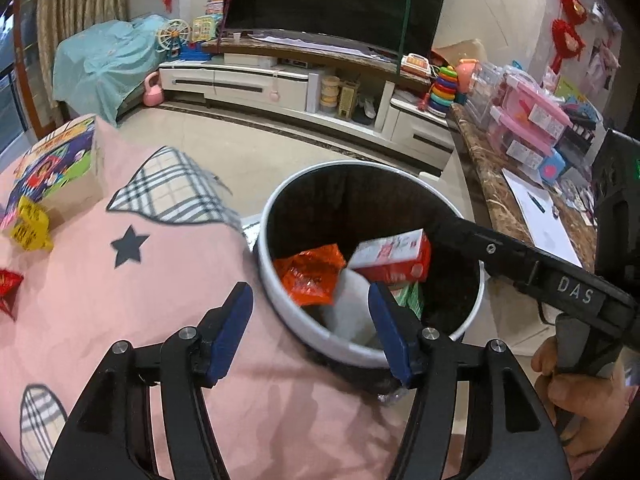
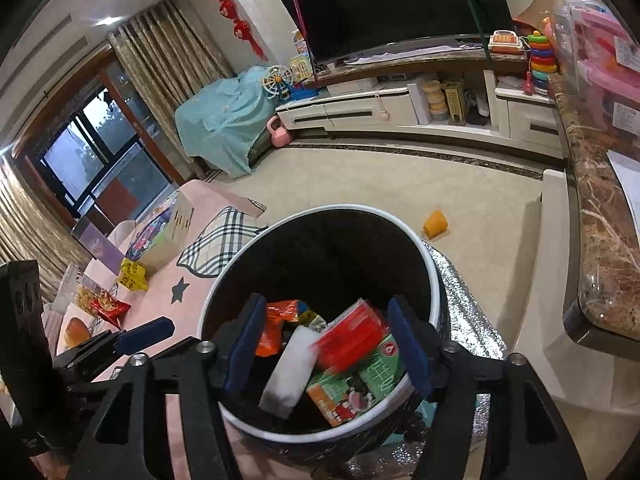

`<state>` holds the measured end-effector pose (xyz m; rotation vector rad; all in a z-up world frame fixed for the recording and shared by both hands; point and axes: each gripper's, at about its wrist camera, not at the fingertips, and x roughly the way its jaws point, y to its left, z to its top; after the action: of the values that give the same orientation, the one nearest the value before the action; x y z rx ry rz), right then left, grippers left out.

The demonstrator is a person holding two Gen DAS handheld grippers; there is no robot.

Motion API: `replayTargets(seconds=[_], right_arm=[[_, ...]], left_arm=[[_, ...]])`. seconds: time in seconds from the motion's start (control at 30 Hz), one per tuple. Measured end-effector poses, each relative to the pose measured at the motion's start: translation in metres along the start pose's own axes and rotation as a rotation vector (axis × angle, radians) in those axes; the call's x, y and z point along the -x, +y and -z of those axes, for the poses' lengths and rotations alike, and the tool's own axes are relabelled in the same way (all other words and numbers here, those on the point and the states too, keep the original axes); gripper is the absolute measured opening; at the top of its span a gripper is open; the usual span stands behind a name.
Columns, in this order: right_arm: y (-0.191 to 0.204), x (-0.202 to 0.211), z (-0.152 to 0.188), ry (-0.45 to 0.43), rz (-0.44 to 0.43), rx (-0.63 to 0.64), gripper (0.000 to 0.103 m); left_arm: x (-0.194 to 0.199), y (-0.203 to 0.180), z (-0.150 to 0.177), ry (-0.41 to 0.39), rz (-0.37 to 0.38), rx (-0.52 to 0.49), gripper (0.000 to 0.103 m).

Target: Collect trash

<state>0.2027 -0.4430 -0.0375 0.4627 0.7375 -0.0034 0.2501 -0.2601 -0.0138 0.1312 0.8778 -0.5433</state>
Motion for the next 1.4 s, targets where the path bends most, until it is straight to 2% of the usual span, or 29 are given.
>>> replayTargets(seconds=[0.13,0.4,0.7,0.9,1.13,1.4], right_arm=[[0.009,0.006,0.007,-0.014,-0.006,0.003,0.087],[0.034,0.018,0.021,-0.025,0.001,0.042,0.100],[0.072,0.021,0.038,-0.027,-0.032,0.094,0.101],[0.111,0.016,0.050,-0.014,-0.088,0.155,0.102],[0.157,0.001,0.067,0.018,-0.139,0.206,0.102],[0.191,-0.022,0.085,0.064,-0.161,0.250,0.103]], left_arm=[[0.009,0.014,0.015,0.001,0.005,0.052,0.065],[0.034,0.050,0.049,-0.034,-0.037,0.157,0.073],[0.069,0.093,0.083,-0.081,-0.092,0.249,0.077],[0.088,0.126,0.102,-0.103,-0.142,0.316,0.077],[0.104,0.167,0.127,-0.113,-0.199,0.387,0.078],[0.115,0.205,0.148,-0.115,-0.258,0.454,0.078]])
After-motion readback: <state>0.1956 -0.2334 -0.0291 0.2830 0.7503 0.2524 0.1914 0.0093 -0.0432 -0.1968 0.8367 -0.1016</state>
